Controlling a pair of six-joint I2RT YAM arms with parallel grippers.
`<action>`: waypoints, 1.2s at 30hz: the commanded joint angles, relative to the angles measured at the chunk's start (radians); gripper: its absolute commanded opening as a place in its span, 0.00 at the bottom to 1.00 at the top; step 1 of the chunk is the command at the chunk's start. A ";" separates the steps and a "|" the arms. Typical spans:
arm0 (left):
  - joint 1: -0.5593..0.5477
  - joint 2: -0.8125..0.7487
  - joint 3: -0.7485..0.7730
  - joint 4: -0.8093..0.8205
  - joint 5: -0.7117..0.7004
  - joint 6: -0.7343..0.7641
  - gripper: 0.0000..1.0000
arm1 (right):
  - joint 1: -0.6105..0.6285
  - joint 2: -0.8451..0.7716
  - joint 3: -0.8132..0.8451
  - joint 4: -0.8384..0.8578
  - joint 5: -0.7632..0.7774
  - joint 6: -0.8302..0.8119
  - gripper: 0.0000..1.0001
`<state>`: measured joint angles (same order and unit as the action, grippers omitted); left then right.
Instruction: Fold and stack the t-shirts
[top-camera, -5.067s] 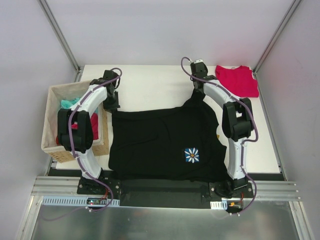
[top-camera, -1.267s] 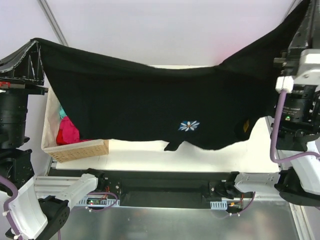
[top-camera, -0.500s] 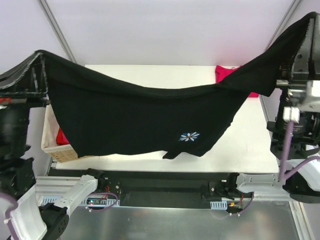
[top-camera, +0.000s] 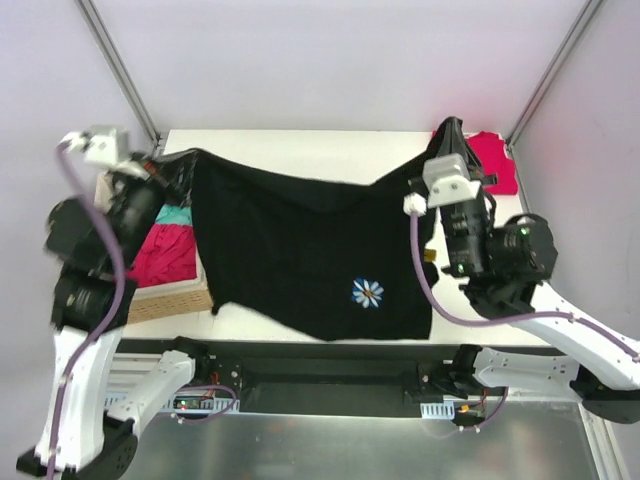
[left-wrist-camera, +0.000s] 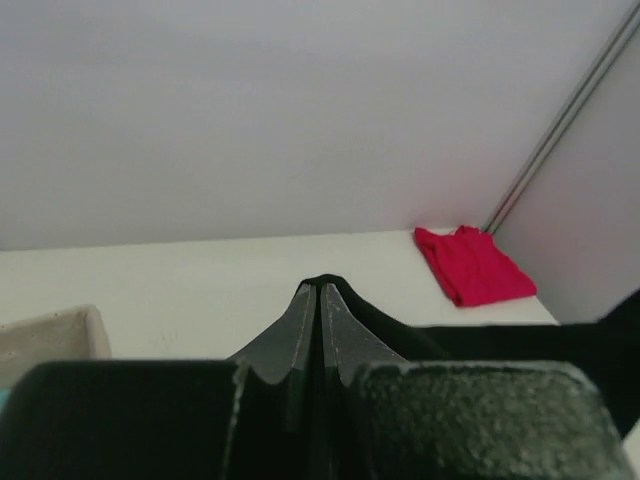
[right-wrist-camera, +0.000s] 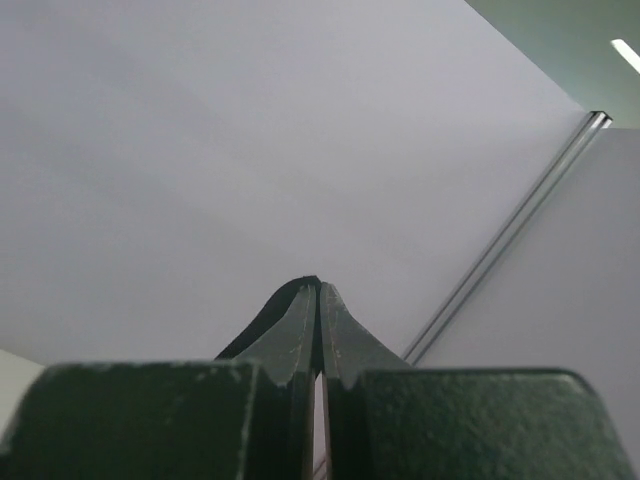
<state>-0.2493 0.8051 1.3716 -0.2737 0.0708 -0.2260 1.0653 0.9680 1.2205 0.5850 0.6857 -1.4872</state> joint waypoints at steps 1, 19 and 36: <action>-0.001 -0.175 0.037 0.059 0.032 -0.009 0.00 | 0.102 -0.127 -0.029 0.081 0.112 0.027 0.01; -0.001 -0.159 0.032 0.030 0.090 -0.003 0.00 | 0.136 -0.137 -0.023 0.088 0.144 0.053 0.01; -0.001 -0.415 0.049 -0.028 0.195 -0.007 0.00 | 0.727 -0.043 -0.058 0.705 0.206 -0.733 0.01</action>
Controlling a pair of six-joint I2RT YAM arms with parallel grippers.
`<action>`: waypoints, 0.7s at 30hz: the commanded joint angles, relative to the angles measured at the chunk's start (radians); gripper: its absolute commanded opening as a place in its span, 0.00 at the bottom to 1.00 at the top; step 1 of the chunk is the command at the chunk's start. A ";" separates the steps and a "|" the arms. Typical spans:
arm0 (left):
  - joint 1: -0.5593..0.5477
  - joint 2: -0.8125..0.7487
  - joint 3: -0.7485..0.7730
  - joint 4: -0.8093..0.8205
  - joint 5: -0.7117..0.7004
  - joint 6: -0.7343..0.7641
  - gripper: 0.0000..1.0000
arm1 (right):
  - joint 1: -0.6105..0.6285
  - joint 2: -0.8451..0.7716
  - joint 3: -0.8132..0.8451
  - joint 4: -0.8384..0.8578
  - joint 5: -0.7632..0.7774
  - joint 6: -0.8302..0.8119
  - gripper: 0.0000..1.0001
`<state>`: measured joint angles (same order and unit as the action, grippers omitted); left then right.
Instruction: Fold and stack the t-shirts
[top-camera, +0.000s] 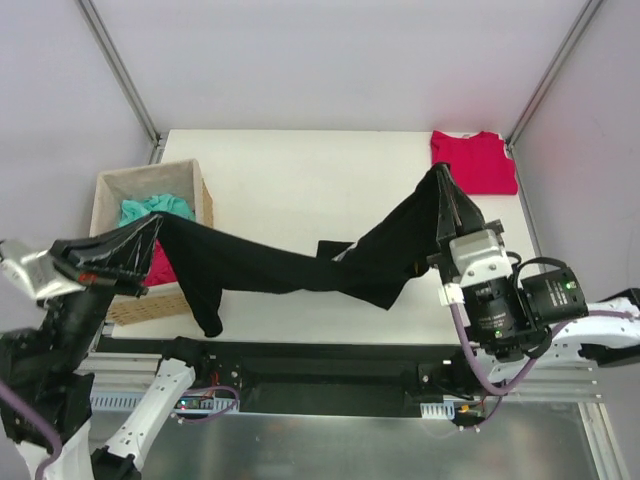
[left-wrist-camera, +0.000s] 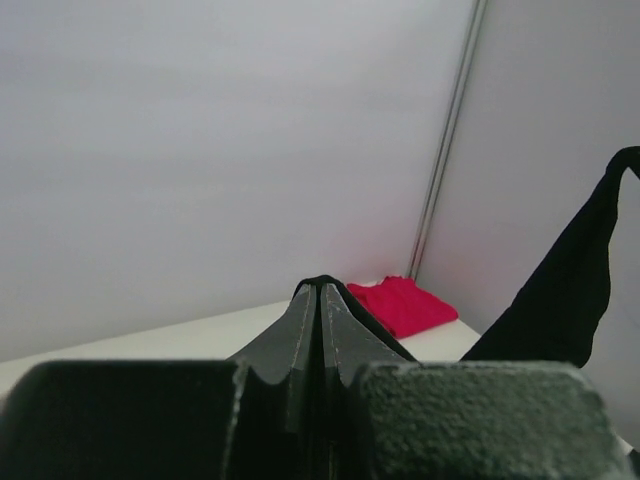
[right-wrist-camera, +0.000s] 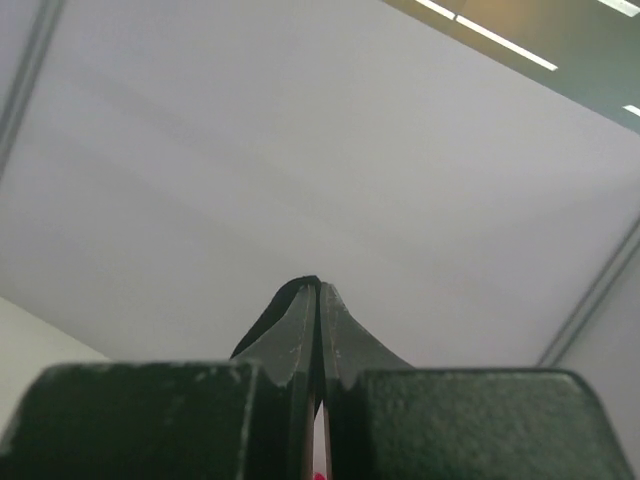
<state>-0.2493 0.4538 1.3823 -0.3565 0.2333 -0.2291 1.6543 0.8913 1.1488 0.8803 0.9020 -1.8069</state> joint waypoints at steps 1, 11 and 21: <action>-0.001 -0.064 0.056 0.054 0.034 -0.007 0.00 | 0.163 0.082 0.044 0.449 -0.052 -0.464 0.01; -0.001 0.158 0.043 0.071 -0.015 -0.032 0.00 | -0.003 0.106 0.135 0.291 -0.068 -0.297 0.01; 0.001 0.572 -0.020 0.195 -0.117 -0.036 0.00 | -0.874 0.278 0.072 -0.464 -0.273 0.798 0.01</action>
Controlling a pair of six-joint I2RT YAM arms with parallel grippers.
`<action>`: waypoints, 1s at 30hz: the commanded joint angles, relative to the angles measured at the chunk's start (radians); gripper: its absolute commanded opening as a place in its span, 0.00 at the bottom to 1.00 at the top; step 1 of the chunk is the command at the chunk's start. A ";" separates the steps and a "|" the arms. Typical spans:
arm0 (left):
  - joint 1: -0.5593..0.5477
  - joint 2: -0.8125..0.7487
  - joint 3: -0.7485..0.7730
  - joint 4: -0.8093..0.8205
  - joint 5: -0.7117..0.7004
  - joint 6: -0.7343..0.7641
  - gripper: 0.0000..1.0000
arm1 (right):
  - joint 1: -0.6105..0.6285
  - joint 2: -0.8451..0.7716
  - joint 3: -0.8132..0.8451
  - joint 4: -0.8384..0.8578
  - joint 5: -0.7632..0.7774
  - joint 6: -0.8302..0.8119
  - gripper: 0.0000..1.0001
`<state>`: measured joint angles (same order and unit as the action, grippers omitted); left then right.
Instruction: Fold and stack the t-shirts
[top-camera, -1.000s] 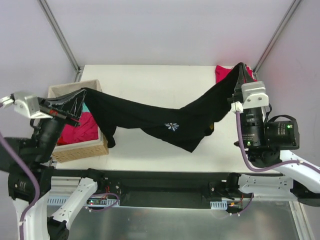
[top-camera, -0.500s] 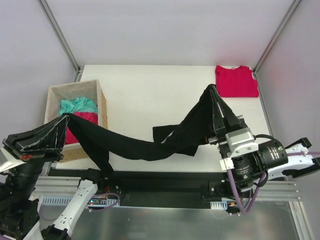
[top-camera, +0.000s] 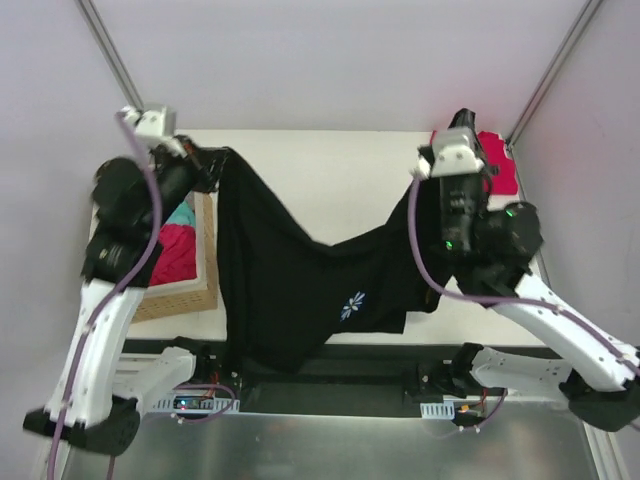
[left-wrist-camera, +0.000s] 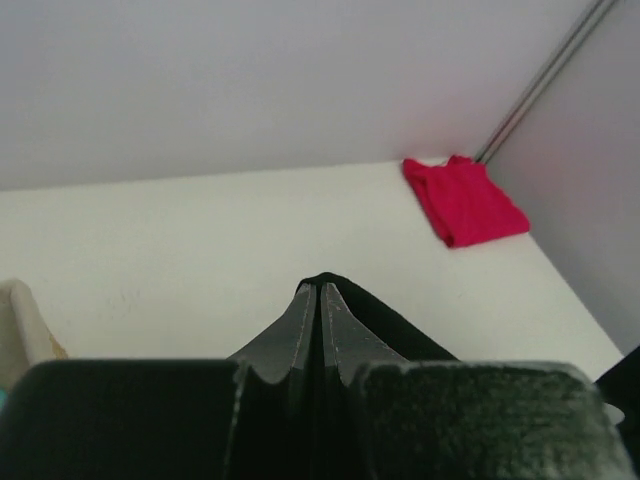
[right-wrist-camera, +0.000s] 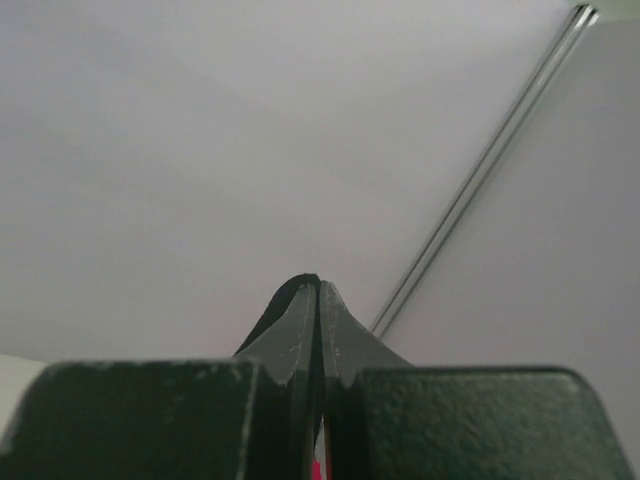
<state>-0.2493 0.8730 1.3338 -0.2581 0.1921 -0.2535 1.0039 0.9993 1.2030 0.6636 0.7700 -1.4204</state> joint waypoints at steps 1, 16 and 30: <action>0.002 0.261 0.040 0.094 -0.100 -0.012 0.00 | -0.275 0.217 0.039 -0.272 -0.164 0.466 0.01; 0.131 1.254 0.657 -0.164 -0.092 -0.047 0.00 | -0.669 0.987 0.484 -0.516 -0.213 0.768 0.01; 0.232 1.532 1.010 -0.248 -0.126 -0.112 0.00 | -0.726 1.279 0.886 -0.766 -0.224 0.845 0.01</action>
<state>-0.0273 2.3836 2.2768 -0.4847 0.0952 -0.3286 0.2729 2.2536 2.0109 -0.0353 0.5362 -0.6167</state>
